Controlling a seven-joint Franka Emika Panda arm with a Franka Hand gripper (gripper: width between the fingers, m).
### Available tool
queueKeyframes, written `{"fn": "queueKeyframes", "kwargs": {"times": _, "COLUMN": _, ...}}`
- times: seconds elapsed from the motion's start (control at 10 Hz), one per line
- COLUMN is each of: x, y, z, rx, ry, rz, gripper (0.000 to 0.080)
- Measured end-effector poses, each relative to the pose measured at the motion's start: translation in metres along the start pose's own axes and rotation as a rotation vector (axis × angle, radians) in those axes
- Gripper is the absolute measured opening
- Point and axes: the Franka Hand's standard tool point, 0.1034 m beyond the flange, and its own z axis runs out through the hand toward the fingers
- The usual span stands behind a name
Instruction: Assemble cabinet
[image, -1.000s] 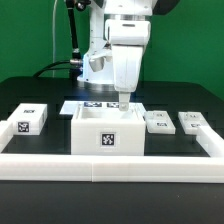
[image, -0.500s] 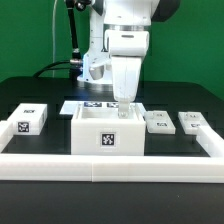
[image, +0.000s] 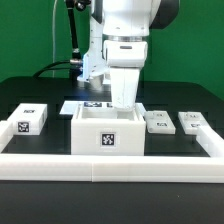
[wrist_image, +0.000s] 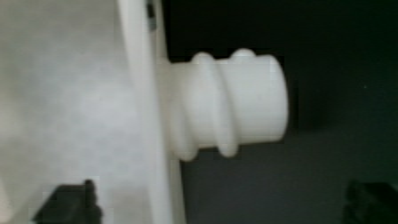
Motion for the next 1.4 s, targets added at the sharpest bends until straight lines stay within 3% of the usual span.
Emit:
{"fn": "queueKeyframes", "kwargs": {"times": 0.2, "x": 0.0, "y": 0.0, "z": 0.0, "rx": 0.0, "ry": 0.0, "rz": 0.0, "gripper": 0.0395}}
{"fn": "queueKeyframes", "kwargs": {"times": 0.3, "x": 0.0, "y": 0.0, "z": 0.0, "rx": 0.0, "ry": 0.0, "rz": 0.0, "gripper": 0.0395}}
{"fn": "queueKeyframes", "kwargs": {"times": 0.5, "x": 0.0, "y": 0.0, "z": 0.0, "rx": 0.0, "ry": 0.0, "rz": 0.0, "gripper": 0.0067}}
{"fn": "queueKeyframes", "kwargs": {"times": 1.3, "x": 0.0, "y": 0.002, "z": -0.001, "rx": -0.005, "ry": 0.001, "rz": -0.002, "gripper": 0.0036}}
{"fn": "queueKeyframes", "kwargs": {"times": 1.4, "x": -0.002, "y": 0.012, "z": -0.002, "rx": -0.011, "ry": 0.001, "rz": -0.013, "gripper": 0.0037}}
